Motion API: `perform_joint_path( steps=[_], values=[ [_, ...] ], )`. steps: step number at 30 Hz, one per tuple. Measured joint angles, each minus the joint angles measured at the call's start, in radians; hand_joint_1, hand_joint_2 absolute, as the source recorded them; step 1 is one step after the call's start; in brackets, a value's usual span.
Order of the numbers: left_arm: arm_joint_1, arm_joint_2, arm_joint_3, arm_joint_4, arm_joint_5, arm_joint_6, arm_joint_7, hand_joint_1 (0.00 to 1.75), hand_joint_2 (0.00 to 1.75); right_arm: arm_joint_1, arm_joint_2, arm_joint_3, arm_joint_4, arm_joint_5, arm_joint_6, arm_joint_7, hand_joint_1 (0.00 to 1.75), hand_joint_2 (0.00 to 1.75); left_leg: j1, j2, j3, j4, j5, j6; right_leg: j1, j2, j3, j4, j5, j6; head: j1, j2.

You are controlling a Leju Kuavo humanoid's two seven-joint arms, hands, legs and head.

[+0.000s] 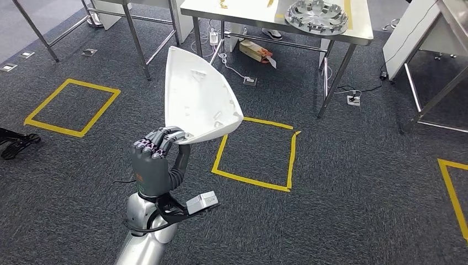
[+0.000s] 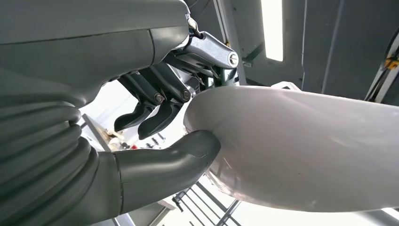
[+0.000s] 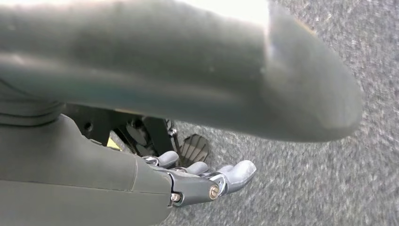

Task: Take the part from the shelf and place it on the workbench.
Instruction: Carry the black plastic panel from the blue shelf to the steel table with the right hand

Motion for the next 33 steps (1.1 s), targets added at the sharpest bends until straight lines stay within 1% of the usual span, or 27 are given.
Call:
perform_joint_path(
  steps=[1, 2, 3, 4, 5, 6, 7, 8, 10, 12, 13, 14, 16, 17, 18, 19, 21, 22, 23, 24, 26, 28, 29, 30, 31, 32, 33],
  values=[
    [0.000, 0.000, 0.000, 0.002, 0.000, 0.000, 0.004, 1.75, 1.75, 0.001, 0.000, 0.000, 0.000, 0.000, 0.000, 0.000, 0.00, 0.00, 0.000, 0.000, 0.002, 0.000, -0.004, 0.002, -0.001, 0.000, -0.043, 0.066, -0.020, 0.003, 0.001, 0.000],
    [0.000, 0.000, 0.000, 0.003, 0.000, 0.000, 0.007, 1.75, 1.75, 0.002, 0.000, 0.000, 0.000, 0.000, 0.001, 0.000, 0.00, 0.00, -0.001, 0.000, 0.006, 0.000, -0.008, 0.002, -0.002, 0.000, -0.076, 0.111, -0.023, 0.004, 0.001, 0.000],
    [-0.001, 0.000, -0.001, 0.005, -0.001, 0.000, 0.010, 1.75, 1.75, 0.003, 0.000, 0.000, 0.000, 0.000, 0.000, 0.000, 0.00, 0.00, 0.000, -0.001, 0.010, 0.000, -0.012, 0.001, -0.003, 0.000, -0.092, 0.119, -0.007, 0.005, 0.001, 0.000],
    [-0.001, 0.000, -0.001, 0.006, -0.001, 0.000, 0.012, 1.75, 1.75, 0.003, 0.000, 0.000, 0.000, 0.000, -0.001, 0.000, 0.00, 0.00, 0.000, -0.002, 0.017, 0.000, -0.017, 0.000, -0.004, 0.000, -0.087, 0.086, 0.029, 0.005, 0.001, 0.000],
    [-0.001, 0.000, -0.002, 0.006, -0.002, 0.000, 0.014, 1.75, 1.75, 0.003, 0.000, 0.000, 0.000, 0.000, -0.002, 0.000, 0.00, 0.00, 0.000, -0.002, 0.025, 0.000, -0.023, -0.003, -0.006, -0.002, -0.065, 0.022, 0.076, 0.003, 0.001, 0.000],
    [-0.001, 0.000, -0.002, 0.007, -0.003, 0.000, 0.016, 1.75, 1.75, 0.003, 0.000, 0.000, 0.000, 0.000, -0.002, -0.001, 0.00, 0.00, -0.001, -0.003, 0.032, 0.000, -0.029, -0.007, -0.005, -0.004, -0.037, -0.047, 0.113, 0.000, 0.001, 0.000],
    [-0.002, 0.000, -0.003, 0.007, -0.004, 0.000, 0.018, 1.75, 1.75, 0.002, 0.000, 0.000, 0.000, 0.000, 0.000, -0.001, 0.00, 0.00, -0.003, -0.003, 0.037, 0.001, -0.035, -0.012, -0.003, -0.006, -0.014, -0.104, 0.137, -0.004, 0.001, 0.000],
    [-0.002, 0.000, -0.004, 0.007, -0.006, 0.000, 0.019, 1.75, 1.75, 0.002, 0.001, 0.000, 0.000, 0.000, 0.002, -0.002, 0.00, 0.00, -0.004, -0.003, 0.040, 0.001, -0.039, -0.018, -0.001, -0.008, 0.000, -0.139, 0.145, -0.009, 0.001, 0.000],
    [-0.003, 0.000, -0.005, 0.007, -0.010, 0.000, 0.021, 1.75, 1.75, 0.001, 0.001, 0.000, 0.000, 0.000, 0.006, -0.003, 0.00, 0.00, -0.005, -0.002, 0.045, -0.003, -0.044, -0.030, 0.006, -0.007, 0.005, -0.153, 0.137, -0.021, 0.001, 0.000],
    [-0.004, 0.000, -0.007, 0.005, -0.012, 0.000, 0.022, 1.75, 1.75, 0.002, 0.001, 0.000, 0.000, 0.000, 0.006, -0.004, 0.00, 0.00, -0.004, -0.001, 0.047, 0.001, -0.053, -0.042, 0.003, -0.006, 0.014, -0.159, 0.134, -0.033, 0.000, 0.000],
    [-0.005, 0.001, -0.008, 0.003, -0.013, 0.000, 0.022, 1.75, 1.75, 0.002, 0.002, 0.000, 0.000, 0.000, 0.006, -0.004, 0.00, 0.00, -0.003, -0.001, 0.037, 0.025, -0.065, -0.048, 0.001, -0.006, 0.021, -0.163, 0.132, -0.040, -0.001, 0.000],
    [-0.005, 0.001, -0.009, 0.002, -0.013, 0.000, 0.022, 1.75, 1.75, 0.001, 0.002, 0.000, 0.000, 0.000, 0.006, -0.005, 0.00, 0.00, -0.003, -0.001, 0.017, 0.069, -0.084, -0.053, -0.001, -0.006, 0.029, -0.166, 0.129, -0.047, -0.003, 0.000],
    [-0.004, 0.003, -0.009, 0.003, -0.013, 0.000, 0.022, 1.75, 1.75, 0.001, 0.002, 0.000, 0.000, 0.000, 0.007, -0.005, 0.00, 0.00, -0.002, -0.001, -0.057, 0.200, -0.130, -0.058, 0.000, -0.006, 0.041, -0.166, 0.119, -0.056, -0.005, 0.000],
    [-0.003, 0.003, -0.009, 0.004, -0.013, 0.000, 0.023, 1.75, 1.75, 0.001, 0.002, 0.000, 0.000, 0.000, 0.007, -0.005, 0.00, 0.00, -0.002, -0.001, -0.092, 0.253, -0.140, -0.060, 0.001, -0.006, 0.047, -0.166, 0.114, -0.058, -0.005, 0.000],
    [-0.002, 0.004, -0.009, 0.005, -0.013, 0.000, 0.023, 1.75, 1.75, 0.002, 0.002, 0.000, 0.000, 0.000, 0.007, -0.005, 0.00, 0.00, -0.002, -0.001, -0.115, 0.276, -0.132, -0.060, 0.001, -0.005, 0.054, -0.166, 0.108, -0.058, -0.005, 0.000],
    [-0.002, 0.004, -0.009, 0.005, -0.012, 0.000, 0.023, 1.75, 1.75, 0.002, 0.002, 0.000, 0.000, 0.000, 0.006, -0.004, 0.00, 0.00, -0.002, -0.001, -0.118, 0.260, -0.103, -0.059, 0.001, -0.003, 0.062, -0.166, 0.102, -0.057, -0.005, 0.000],
    [-0.002, 0.004, -0.009, 0.005, -0.012, 0.000, 0.023, 1.75, 1.75, 0.002, 0.003, 0.000, 0.000, 0.000, 0.006, -0.004, 0.00, 0.00, -0.002, -0.001, -0.078, 0.139, -0.017, -0.053, 0.001, 0.000, 0.080, -0.166, 0.089, -0.052, -0.006, 0.000],
    [-0.002, 0.004, -0.009, 0.004, -0.012, 0.000, 0.022, 1.75, 1.75, 0.002, 0.003, 0.000, 0.000, 0.000, 0.006, -0.004, 0.00, 0.00, -0.003, -0.001, -0.051, 0.076, 0.010, -0.049, 0.003, 0.002, 0.086, -0.164, 0.081, -0.047, -0.007, 0.000],
    [-0.002, 0.004, -0.009, 0.004, -0.012, 0.000, 0.022, 1.75, 1.75, 0.001, 0.003, 0.000, 0.000, 0.000, 0.006, -0.004, 0.00, 0.00, -0.004, -0.001, -0.032, 0.033, 0.023, -0.043, 0.004, 0.003, 0.090, -0.164, 0.076, -0.042, -0.006, 0.000],
    [-0.002, 0.004, -0.009, 0.004, -0.012, 0.000, 0.022, 1.75, 1.75, 0.001, 0.003, 0.000, 0.000, 0.000, 0.006, -0.004, 0.00, 0.00, -0.006, -0.002, -0.023, 0.013, 0.023, -0.037, 0.005, 0.003, 0.091, -0.164, 0.072, -0.036, -0.006, 0.000],
    [-0.001, 0.003, -0.009, 0.002, -0.012, 0.000, 0.022, 1.75, 1.75, 0.000, 0.003, 0.000, 0.000, 0.000, 0.007, -0.004, 0.00, 0.00, -0.008, -0.004, -0.018, 0.008, 0.015, -0.024, 0.006, 0.003, 0.093, -0.167, 0.067, -0.024, -0.005, 0.000],
    [-0.002, 0.002, -0.010, -0.001, -0.012, 0.000, 0.022, 1.75, 1.75, -0.002, 0.003, 0.000, 0.000, 0.000, 0.006, -0.004, 0.00, 0.00, -0.005, -0.004, -0.010, 0.001, 0.013, -0.011, 0.004, 0.001, 0.087, -0.142, 0.051, -0.012, -0.003, 0.000],
    [-0.002, 0.002, -0.010, -0.002, -0.012, 0.000, 0.022, 1.75, 1.75, -0.003, 0.003, 0.000, 0.000, 0.000, 0.006, -0.004, 0.00, 0.00, -0.002, -0.003, -0.004, -0.002, 0.011, -0.006, 0.003, 0.001, 0.066, -0.100, 0.032, -0.007, -0.002, 0.000],
    [-0.002, 0.002, -0.010, -0.002, -0.012, 0.000, 0.022, 1.75, 1.75, -0.003, 0.003, 0.000, 0.000, 0.000, 0.007, -0.004, 0.00, 0.00, -0.002, -0.002, -0.001, -0.004, 0.008, -0.002, 0.001, 0.000, 0.033, -0.039, 0.009, -0.003, 0.000, 0.000],
    [-0.002, 0.002, -0.011, -0.003, -0.012, 0.000, 0.021, 1.75, 1.75, -0.003, 0.003, 0.000, 0.000, 0.000, 0.008, -0.004, 0.00, 0.00, -0.002, 0.000, 0.002, -0.004, 0.004, 0.001, 0.000, 0.000, -0.011, 0.031, -0.014, 0.000, 0.002, 0.000],
    [-0.002, 0.002, -0.011, -0.002, -0.012, 0.000, 0.021, 1.75, 1.75, -0.002, 0.003, 0.000, 0.000, 0.000, 0.009, -0.004, 0.00, 0.00, -0.002, 0.002, 0.004, -0.004, 0.000, 0.003, -0.001, 0.000, -0.052, 0.090, -0.027, 0.002, 0.002, 0.000],
    [-0.002, 0.002, -0.011, -0.002, -0.011, 0.000, 0.021, 1.75, 1.75, 0.000, 0.003, 0.000, 0.000, 0.000, 0.009, -0.004, 0.00, 0.00, -0.002, 0.004, 0.008, -0.003, -0.004, 0.003, -0.002, -0.001, -0.080, 0.121, -0.022, 0.003, 0.003, 0.000]
  ],
)
